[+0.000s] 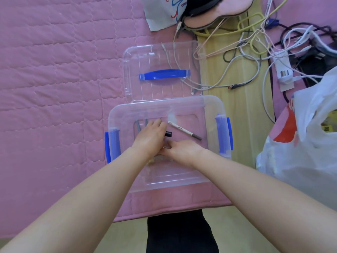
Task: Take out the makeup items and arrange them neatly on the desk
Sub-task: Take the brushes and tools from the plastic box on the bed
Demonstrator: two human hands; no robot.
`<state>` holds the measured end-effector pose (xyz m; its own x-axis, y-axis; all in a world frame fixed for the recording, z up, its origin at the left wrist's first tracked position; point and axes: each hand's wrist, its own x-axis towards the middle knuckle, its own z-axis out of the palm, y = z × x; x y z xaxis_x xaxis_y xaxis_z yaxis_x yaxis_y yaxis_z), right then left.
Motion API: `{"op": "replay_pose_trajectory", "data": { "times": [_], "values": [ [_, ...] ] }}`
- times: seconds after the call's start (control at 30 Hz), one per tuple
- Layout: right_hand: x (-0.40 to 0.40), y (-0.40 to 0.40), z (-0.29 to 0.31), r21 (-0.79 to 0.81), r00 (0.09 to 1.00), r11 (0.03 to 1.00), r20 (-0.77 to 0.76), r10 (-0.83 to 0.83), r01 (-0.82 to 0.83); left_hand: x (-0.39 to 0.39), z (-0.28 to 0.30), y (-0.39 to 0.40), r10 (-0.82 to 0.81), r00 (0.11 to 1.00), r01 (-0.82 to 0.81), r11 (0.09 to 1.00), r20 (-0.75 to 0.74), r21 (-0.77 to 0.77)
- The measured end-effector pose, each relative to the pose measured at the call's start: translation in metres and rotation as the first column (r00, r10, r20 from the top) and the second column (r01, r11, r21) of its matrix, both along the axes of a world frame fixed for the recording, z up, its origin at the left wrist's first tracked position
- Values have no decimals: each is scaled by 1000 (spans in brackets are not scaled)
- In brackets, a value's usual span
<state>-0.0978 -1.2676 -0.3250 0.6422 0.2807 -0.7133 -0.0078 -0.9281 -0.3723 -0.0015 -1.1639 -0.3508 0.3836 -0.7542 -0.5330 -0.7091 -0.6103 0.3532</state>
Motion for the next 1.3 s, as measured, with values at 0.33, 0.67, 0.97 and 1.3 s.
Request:
{"op": "replay_pose_trajectory", "data": {
  "times": [0.33,0.67,0.97,1.3],
  "values": [
    [-17,-14,-13,-256,994,964,91,-55,77,-4,-8,2,-24,973,11,998,230,58],
    [-14,-13,1,-252,990,958,11,-139,137,-9,-6,4,-70,972,55,996,224,73],
    [-13,-14,10,-293,991,949,-28,-131,117,-3,8,-15,91,977,-112,989,-191,-101],
    [-13,-12,12,-299,985,947,-86,-147,115,-1,15,-35,-5,1000,5,1000,-21,-23]
  ]
}}
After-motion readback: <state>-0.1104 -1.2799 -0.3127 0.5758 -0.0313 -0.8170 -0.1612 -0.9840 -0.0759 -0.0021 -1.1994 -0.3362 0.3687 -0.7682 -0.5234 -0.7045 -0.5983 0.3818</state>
